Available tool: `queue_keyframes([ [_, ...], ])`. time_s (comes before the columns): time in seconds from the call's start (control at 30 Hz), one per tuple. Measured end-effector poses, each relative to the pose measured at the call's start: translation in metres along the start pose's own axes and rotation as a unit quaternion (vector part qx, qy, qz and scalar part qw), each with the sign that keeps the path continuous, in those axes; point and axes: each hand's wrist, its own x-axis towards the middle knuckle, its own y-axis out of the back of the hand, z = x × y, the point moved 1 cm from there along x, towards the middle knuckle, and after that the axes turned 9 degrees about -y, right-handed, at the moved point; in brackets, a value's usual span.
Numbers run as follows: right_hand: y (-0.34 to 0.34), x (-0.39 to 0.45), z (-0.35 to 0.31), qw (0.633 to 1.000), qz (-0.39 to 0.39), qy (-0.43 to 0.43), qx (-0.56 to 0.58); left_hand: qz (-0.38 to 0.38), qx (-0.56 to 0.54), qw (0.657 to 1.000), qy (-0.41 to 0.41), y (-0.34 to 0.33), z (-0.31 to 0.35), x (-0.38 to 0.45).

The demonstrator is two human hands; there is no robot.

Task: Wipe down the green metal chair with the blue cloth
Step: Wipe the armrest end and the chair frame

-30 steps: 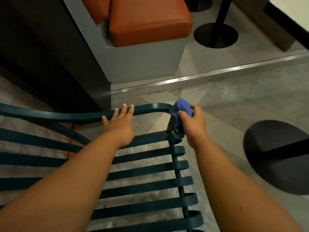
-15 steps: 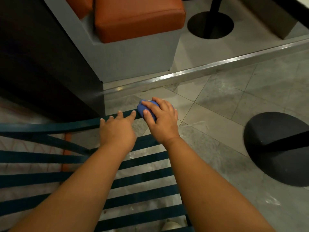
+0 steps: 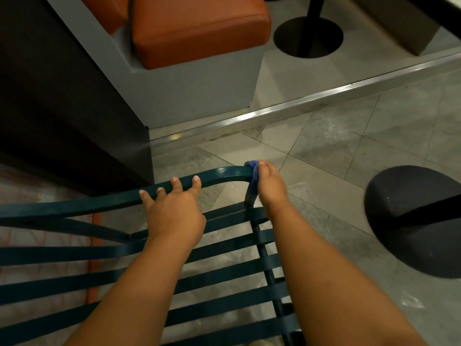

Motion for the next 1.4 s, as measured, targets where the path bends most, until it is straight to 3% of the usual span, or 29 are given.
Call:
queue_keyframes([
  [0.1,-0.007,-0.005,-0.025,0.976,-0.028,0.119,-0.180,-0.005,0.023,1.000,-0.001,0.001,0.002,-0.001],
  [0.17,-0.025,-0.015,-0.042,0.918,-0.067,0.233,-0.314,-0.004,0.039,0.999,0.004,0.004,0.005,0.000],
  [0.23,-0.034,-0.016,-0.059,0.877,-0.097,0.266,-0.387,-0.004,0.052,0.999,0.012,0.008,0.008,0.001],
  [0.3,-0.028,-0.003,-0.066,0.892,-0.162,0.213,-0.365,-0.007,0.053,0.998,0.014,0.013,0.013,0.004],
  [0.4,-0.002,0.018,-0.070,0.930,-0.243,0.042,-0.272,-0.003,0.017,1.000,-0.001,0.011,0.017,0.006],
  [0.47,0.003,0.025,-0.076,0.919,-0.274,-0.020,-0.281,-0.007,0.012,1.000,-0.002,0.009,0.018,0.006],
  [0.57,-0.016,0.019,-0.093,0.890,-0.290,-0.041,-0.350,-0.012,0.027,1.000,-0.002,0.014,0.018,0.009],
  [0.63,-0.033,0.010,-0.092,0.880,-0.256,0.050,-0.397,0.001,0.029,1.000,-0.001,0.021,0.019,0.012],
  [0.7,-0.039,-0.007,-0.065,0.857,-0.137,0.241,-0.434,0.017,0.025,1.000,0.008,0.027,0.021,0.013],
  [0.8,-0.024,-0.030,-0.012,0.864,0.002,0.409,-0.294,0.009,0.022,0.999,0.023,0.035,0.027,0.014],
  [0.87,-0.025,-0.026,0.019,0.874,0.034,0.428,-0.229,0.012,-0.005,0.999,0.030,0.034,0.029,0.014],
  [1.0,-0.026,-0.011,0.041,0.951,0.060,0.301,-0.048,0.085,-0.082,0.992,0.045,0.027,0.034,0.014],
  [1.07,-0.017,0.003,0.038,0.985,0.051,0.142,0.082,0.104,-0.096,0.988,0.062,0.025,0.040,0.016],
  [1.13,-0.006,0.008,0.036,0.994,0.031,0.018,0.103,0.109,-0.085,0.988,0.073,0.023,0.047,0.020],
  [1.17,-0.002,0.005,0.034,0.996,0.015,0.010,0.091,0.109,-0.077,0.988,0.074,0.023,0.050,0.022],
  [1.3,0.004,0.005,0.045,0.987,-0.039,0.145,0.064,0.111,-0.050,0.990,0.074,0.022,0.055,0.026],
  [1.4,0.011,0.018,0.058,0.992,-0.075,0.077,0.063,0.110,-0.038,0.991,0.069,0.022,0.056,0.026],
])
